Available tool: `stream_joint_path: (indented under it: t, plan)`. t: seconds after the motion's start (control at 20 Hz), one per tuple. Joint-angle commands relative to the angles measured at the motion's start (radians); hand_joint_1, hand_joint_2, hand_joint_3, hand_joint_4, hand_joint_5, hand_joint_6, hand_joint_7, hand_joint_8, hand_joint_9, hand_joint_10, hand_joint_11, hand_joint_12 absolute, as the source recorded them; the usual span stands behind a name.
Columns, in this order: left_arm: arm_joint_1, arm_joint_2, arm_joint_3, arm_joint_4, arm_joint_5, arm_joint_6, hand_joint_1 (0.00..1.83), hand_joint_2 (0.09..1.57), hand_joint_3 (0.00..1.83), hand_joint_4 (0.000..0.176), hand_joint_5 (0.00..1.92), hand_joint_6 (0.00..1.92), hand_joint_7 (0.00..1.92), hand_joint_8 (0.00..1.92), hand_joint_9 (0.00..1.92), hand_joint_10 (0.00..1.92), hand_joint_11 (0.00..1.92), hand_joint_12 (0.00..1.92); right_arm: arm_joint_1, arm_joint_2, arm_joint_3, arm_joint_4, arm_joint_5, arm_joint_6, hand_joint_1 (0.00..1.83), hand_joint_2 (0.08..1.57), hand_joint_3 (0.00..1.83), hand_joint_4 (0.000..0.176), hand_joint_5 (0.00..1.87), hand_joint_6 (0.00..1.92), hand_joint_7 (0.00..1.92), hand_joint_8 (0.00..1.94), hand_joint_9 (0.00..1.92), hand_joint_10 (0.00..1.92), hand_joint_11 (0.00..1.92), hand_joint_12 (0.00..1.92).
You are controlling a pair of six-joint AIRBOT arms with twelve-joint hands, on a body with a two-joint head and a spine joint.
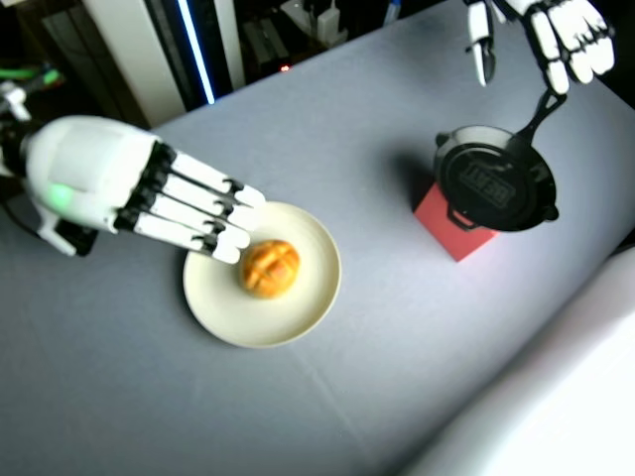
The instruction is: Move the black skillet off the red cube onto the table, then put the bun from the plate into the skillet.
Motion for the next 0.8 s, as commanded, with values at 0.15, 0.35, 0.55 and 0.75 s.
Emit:
stream_joint_path:
  t: [0.15,0.35,0.55,0.75]
  plan:
    - [-0.080,-0.048,0.104,-0.043,0.070,0.047,0.62,1.09,0.00,0.117,0.28,0.00,0.23,0.00,0.20,0.01,0.00,0.58,0.005,0.000,0.008,0.008,0.112,0.004,0.76,1.36,0.00,0.000,0.58,0.00,0.56,0.00,0.56,0.00,0.39,0.50]
    - [-0.143,-0.091,0.185,-0.070,0.171,0.048,0.67,1.09,0.00,0.108,0.34,0.00,0.33,0.00,0.35,0.02,0.00,0.88,0.002,0.000,0.009,0.002,0.092,0.004,0.72,1.36,0.00,0.000,0.61,0.00,0.57,0.00,0.56,0.00,0.40,0.40]
    - [-0.216,-0.145,0.253,-0.093,0.269,0.113,0.66,1.07,0.00,0.072,0.52,0.00,0.52,0.01,0.56,0.01,0.11,0.94,0.002,-0.003,0.011,0.000,0.081,0.004,0.74,1.35,0.00,0.000,0.62,0.00,0.59,0.00,0.58,0.00,0.46,0.34]
    - [-0.224,-0.159,0.273,-0.111,0.293,0.120,0.95,1.10,0.01,0.133,0.97,0.79,0.96,0.03,0.78,0.06,0.00,1.34,0.002,-0.006,0.013,-0.002,0.073,0.004,0.75,1.35,0.00,0.000,0.63,0.00,0.60,0.00,0.60,0.01,0.48,0.36]
